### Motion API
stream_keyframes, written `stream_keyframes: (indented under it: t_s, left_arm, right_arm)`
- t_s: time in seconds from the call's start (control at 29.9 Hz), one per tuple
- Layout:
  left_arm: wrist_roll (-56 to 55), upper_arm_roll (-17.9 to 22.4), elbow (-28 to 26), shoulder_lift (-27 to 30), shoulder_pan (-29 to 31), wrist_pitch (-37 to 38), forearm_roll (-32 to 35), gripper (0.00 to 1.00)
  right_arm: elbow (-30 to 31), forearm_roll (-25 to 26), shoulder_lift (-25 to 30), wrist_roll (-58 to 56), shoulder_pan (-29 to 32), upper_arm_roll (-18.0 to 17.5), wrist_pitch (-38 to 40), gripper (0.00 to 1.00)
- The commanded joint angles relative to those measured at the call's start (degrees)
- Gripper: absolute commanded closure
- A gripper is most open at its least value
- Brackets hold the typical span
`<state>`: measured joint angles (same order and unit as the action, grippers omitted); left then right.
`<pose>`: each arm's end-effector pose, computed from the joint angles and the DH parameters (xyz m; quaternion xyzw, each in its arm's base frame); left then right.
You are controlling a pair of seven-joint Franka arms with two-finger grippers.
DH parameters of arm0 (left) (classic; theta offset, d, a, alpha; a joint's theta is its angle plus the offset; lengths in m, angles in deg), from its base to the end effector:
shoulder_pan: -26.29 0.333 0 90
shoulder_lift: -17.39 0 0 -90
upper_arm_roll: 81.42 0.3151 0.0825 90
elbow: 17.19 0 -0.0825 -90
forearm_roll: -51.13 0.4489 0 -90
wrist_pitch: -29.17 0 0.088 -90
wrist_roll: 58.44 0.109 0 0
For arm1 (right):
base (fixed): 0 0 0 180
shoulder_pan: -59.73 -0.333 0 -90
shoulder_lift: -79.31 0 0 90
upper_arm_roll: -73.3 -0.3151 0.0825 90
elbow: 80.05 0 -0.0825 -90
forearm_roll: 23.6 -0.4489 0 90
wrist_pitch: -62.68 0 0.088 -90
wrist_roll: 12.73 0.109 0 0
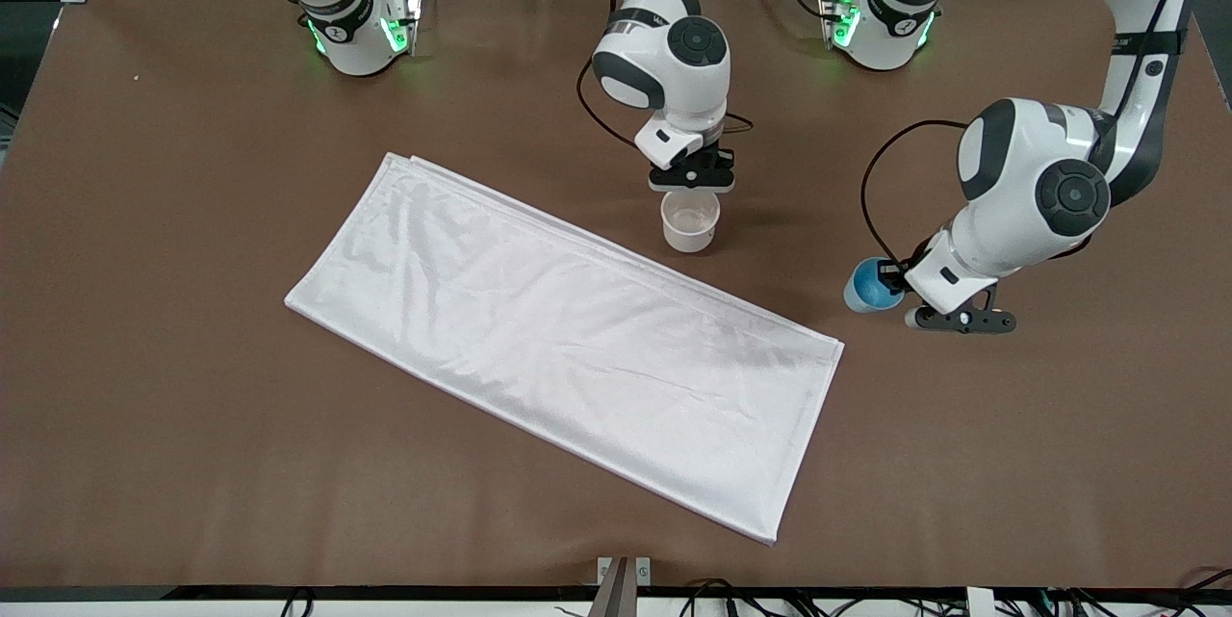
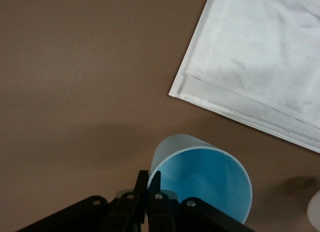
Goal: Place blue cup into white mug on table
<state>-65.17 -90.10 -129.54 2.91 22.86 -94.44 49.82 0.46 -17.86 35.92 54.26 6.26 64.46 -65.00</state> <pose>0.6350 -0.1353 0.3025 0.9985 -0.0385 -0.0310 0.0235 0.3893 0.6883 0.2256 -0.9986 0.0344 -0.0059 0.0389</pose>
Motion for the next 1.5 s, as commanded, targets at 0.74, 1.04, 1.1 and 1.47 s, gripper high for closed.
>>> stream_keyframes:
  t_s: [0.74, 1.04, 1.1, 1.47]
  left_arm:
    - [0.85, -0.55, -6.66, 6.04, 0.35, -1.46, 1.31, 1.0]
    - [0.85, -0.55, -6.66, 6.04, 0.35, -1.46, 1.31, 1.0]
    - [0.76, -0.64, -6.74, 6.04, 0.27, -1.46, 1.31, 1.0]
    - [-7.05, -3.97, -6.83, 6.04, -0.61, -1.38, 1.31, 1.0]
  right_arm:
    - [-2.99, 0.24, -0.99, 2.62, -2.78, 0.32, 1.9, 0.0]
    - [-9.57, -0.03, 1.64, 2.01, -1.9, 0.84, 17.01, 0.0]
    - [-10.11, -0.2, 3.66, 1.92, -0.51, 0.67, 19.04, 0.0]
    - [-9.32, -2.84, 17.11, -3.88, 9.34, -0.91, 29.14, 0.0]
